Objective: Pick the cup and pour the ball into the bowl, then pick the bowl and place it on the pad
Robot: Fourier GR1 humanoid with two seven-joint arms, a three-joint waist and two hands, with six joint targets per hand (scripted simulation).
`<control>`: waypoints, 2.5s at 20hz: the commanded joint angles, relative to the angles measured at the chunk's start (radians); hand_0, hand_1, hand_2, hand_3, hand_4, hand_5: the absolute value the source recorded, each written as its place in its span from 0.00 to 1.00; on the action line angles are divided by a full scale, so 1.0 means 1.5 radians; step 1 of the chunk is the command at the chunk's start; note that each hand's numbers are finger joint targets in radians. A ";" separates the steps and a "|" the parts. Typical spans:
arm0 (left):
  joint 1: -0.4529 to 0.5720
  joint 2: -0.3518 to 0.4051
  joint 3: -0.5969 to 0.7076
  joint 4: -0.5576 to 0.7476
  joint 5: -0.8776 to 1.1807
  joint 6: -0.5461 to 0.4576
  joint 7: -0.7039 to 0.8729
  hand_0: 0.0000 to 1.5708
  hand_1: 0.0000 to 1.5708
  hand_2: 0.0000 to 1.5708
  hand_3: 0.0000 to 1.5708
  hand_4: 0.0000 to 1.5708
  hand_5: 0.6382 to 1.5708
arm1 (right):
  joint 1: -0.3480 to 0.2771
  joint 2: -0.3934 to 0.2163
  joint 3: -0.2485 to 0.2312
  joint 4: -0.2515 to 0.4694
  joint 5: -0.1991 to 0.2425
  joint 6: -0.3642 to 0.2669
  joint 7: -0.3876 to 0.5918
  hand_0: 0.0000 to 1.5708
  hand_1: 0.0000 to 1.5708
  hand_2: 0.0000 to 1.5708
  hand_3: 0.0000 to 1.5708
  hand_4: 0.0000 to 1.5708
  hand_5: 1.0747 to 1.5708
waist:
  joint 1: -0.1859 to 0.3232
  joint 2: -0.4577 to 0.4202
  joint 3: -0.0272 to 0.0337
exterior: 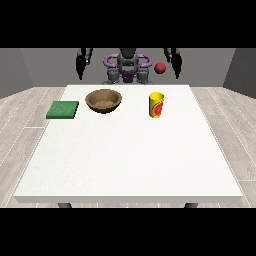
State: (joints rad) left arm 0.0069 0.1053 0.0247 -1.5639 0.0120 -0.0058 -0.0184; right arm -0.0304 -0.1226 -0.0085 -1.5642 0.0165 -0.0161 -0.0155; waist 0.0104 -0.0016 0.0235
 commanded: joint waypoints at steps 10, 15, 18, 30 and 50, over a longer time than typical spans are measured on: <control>0.063 -0.068 -0.093 -0.140 0.124 -0.002 0.029 0.00 0.00 0.00 0.00 0.00 0.96 | 0.062 0.019 -0.054 -0.028 -0.090 0.016 -0.009 0.00 0.00 0.00 0.00 0.00 0.99 | 0.017 -0.171 -0.0154; 0.061 -0.066 -0.123 -0.219 0.064 0.031 0.021 0.00 0.00 0.00 0.00 0.00 0.91 | 0.018 0.000 -0.088 -0.046 -0.119 0.037 -0.021 0.00 0.00 0.00 0.00 0.00 0.99 | 0.022 -0.082 -0.0156; -0.026 -0.048 -0.073 -0.159 0.047 0.042 0.007 0.00 0.00 0.00 0.00 0.00 0.87 | 0.010 0.015 -0.052 -0.047 -0.098 0.047 -0.049 0.00 0.00 0.00 0.00 0.00 0.99 | -0.010 -0.033 -0.0156; -0.215 0.057 0.087 0.065 0.046 0.005 -0.151 0.00 0.00 0.00 0.00 0.00 0.66 | -0.119 -0.020 -0.087 0.036 -0.106 0.087 -0.153 0.00 0.00 0.00 0.00 0.00 0.98 | -0.055 0.165 -0.0159; -0.371 -0.008 0.108 0.418 -0.013 0.095 -0.397 0.00 0.00 0.00 0.00 0.00 0.68 | -0.233 -0.095 -0.166 0.205 -0.151 0.159 -0.225 0.00 0.00 0.00 0.00 0.00 0.98 | -0.089 0.228 -0.0158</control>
State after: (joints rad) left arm -0.4826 0.1330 0.1889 -1.0046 0.0091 0.0841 -0.5792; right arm -0.3117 -0.2478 -0.2344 -1.2952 -0.1962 0.2234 -0.3456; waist -0.1132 0.2959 -0.0001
